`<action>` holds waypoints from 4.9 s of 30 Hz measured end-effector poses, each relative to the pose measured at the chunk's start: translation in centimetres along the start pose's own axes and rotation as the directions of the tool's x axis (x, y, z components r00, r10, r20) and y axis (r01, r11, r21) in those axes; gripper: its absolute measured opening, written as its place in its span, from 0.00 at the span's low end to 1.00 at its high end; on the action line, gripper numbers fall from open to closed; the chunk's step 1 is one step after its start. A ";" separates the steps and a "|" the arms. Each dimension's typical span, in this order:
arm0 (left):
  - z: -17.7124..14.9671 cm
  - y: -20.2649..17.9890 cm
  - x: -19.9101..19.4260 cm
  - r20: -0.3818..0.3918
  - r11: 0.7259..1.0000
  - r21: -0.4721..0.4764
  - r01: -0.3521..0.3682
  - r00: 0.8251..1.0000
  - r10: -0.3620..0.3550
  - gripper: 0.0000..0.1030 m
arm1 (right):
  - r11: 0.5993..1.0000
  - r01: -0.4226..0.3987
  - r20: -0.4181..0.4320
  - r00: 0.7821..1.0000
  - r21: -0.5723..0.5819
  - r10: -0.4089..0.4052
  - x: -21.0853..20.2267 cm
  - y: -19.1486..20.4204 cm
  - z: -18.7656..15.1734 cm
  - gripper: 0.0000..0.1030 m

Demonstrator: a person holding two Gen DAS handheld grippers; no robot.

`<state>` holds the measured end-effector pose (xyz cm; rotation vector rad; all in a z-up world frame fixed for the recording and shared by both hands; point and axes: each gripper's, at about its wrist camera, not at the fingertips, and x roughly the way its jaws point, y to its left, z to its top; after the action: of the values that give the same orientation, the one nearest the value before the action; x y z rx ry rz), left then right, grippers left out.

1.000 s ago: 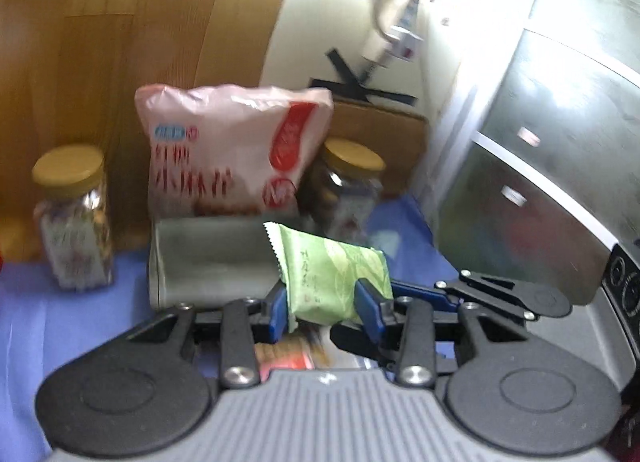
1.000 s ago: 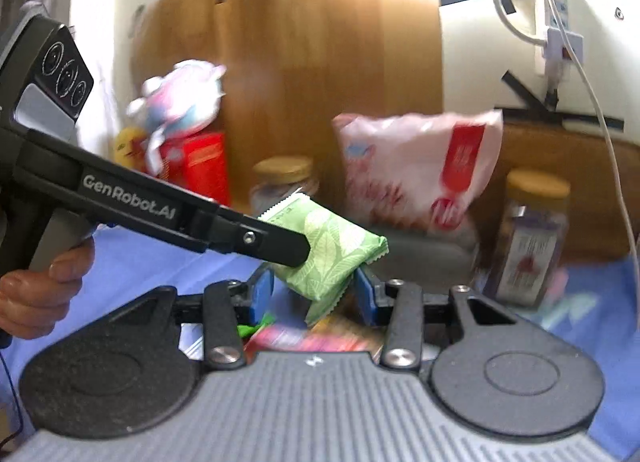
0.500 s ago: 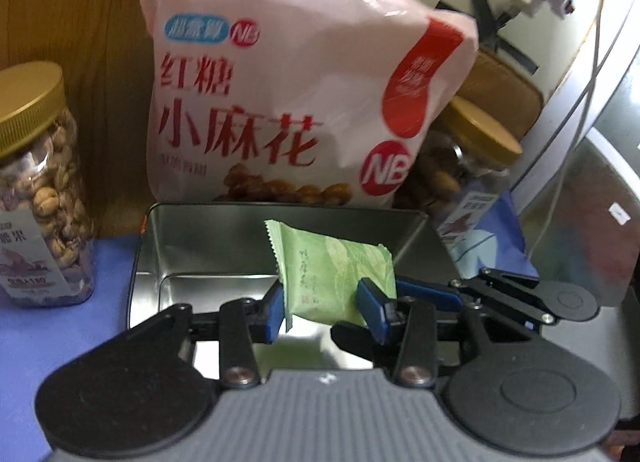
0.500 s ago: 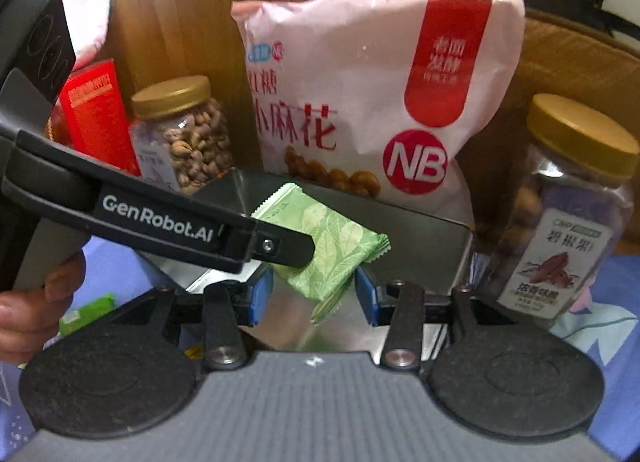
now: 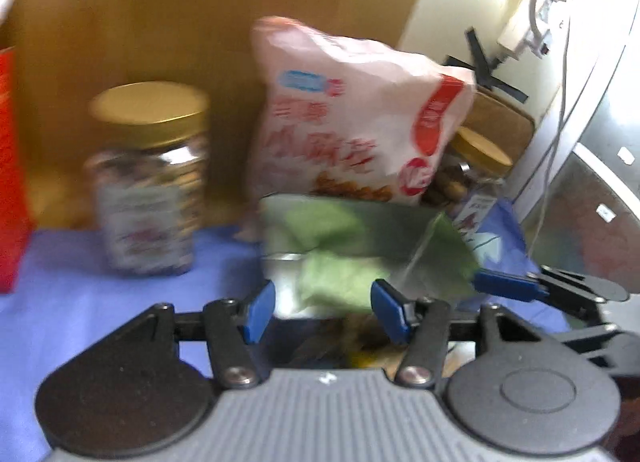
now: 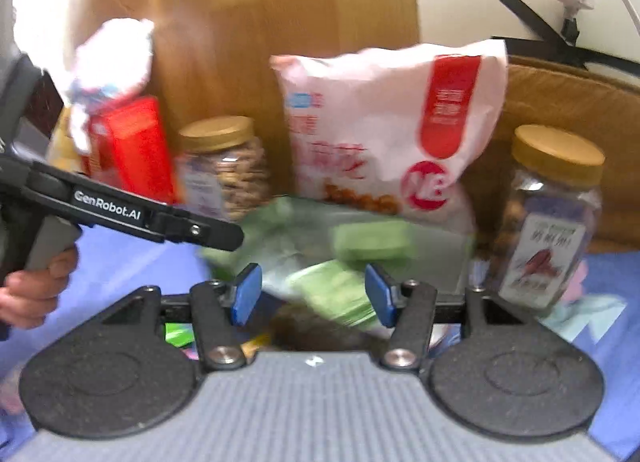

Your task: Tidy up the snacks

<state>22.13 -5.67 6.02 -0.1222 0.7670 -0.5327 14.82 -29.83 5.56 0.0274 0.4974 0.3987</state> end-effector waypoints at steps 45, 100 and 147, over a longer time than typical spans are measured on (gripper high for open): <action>-14.7 1.3 -8.2 -0.077 0.980 0.092 -0.179 0.979 0.186 0.65 | 0.937 -0.327 -0.162 0.938 -0.118 0.307 -2.5 15.9 -11.8 0.71; 1.3 -9.3 4.0 0.073 0.983 0.122 0.139 0.986 -0.148 0.41 | 0.983 0.156 0.218 0.967 -0.092 -0.133 -1.9 2.5 -3.2 0.24; -8.7 -2.4 1.7 -0.078 0.993 -0.116 0.021 0.996 -0.030 0.36 | 0.837 -0.158 -0.036 0.978 0.524 0.207 0.6 -2.6 -9.8 0.43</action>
<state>16.11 -7.83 -0.62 -0.2192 0.8756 -0.5196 11.72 -32.71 -3.67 0.5901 0.6864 0.4444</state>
